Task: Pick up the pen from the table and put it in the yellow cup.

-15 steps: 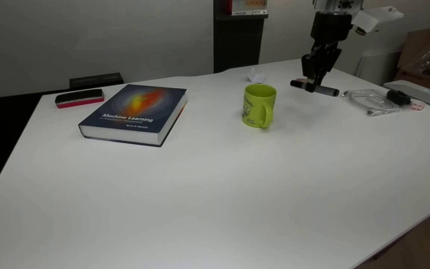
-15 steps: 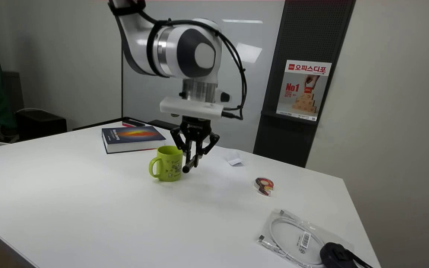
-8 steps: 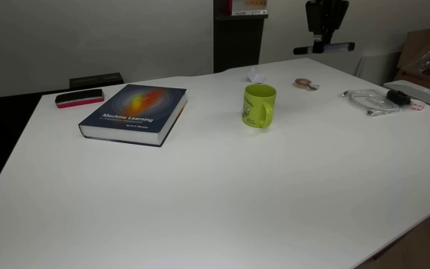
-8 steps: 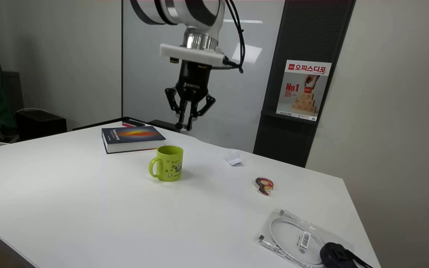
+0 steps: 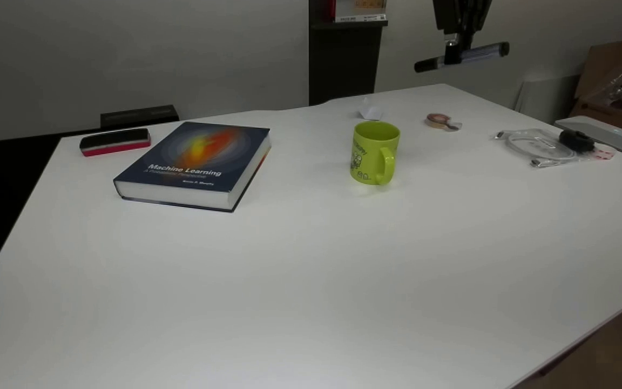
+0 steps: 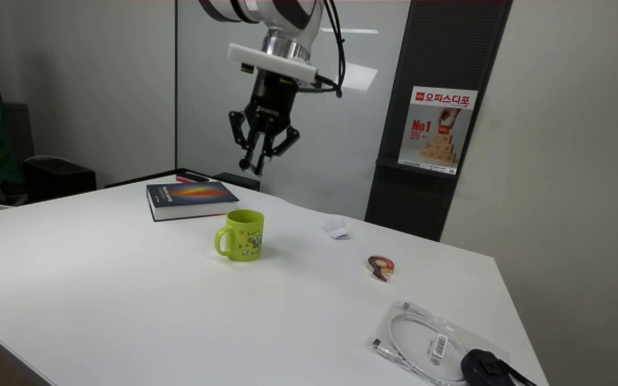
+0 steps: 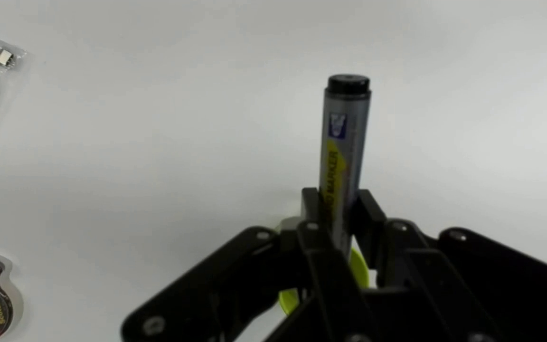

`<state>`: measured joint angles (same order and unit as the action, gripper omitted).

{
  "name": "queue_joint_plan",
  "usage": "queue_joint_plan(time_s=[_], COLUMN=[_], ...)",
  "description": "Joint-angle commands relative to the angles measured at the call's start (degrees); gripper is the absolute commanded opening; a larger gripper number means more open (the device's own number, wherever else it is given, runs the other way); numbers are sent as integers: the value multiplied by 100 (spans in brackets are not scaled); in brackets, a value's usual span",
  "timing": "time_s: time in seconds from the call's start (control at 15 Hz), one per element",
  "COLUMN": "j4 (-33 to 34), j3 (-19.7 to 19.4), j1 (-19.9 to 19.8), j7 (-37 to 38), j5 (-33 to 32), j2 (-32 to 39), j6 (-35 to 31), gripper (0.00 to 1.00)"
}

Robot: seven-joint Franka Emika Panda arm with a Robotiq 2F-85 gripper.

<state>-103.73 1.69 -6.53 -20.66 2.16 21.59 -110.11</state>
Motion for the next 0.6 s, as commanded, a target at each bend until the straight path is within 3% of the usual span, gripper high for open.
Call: queue_joint_plan(time_s=[0.0, 0.53], j4=[31, 1232], j3=[-56, -111], j1=[60, 375], j7=[55, 776], j5=[-43, -466], j2=[43, 1050], j6=[122, 1648], gripper=[5, 5])
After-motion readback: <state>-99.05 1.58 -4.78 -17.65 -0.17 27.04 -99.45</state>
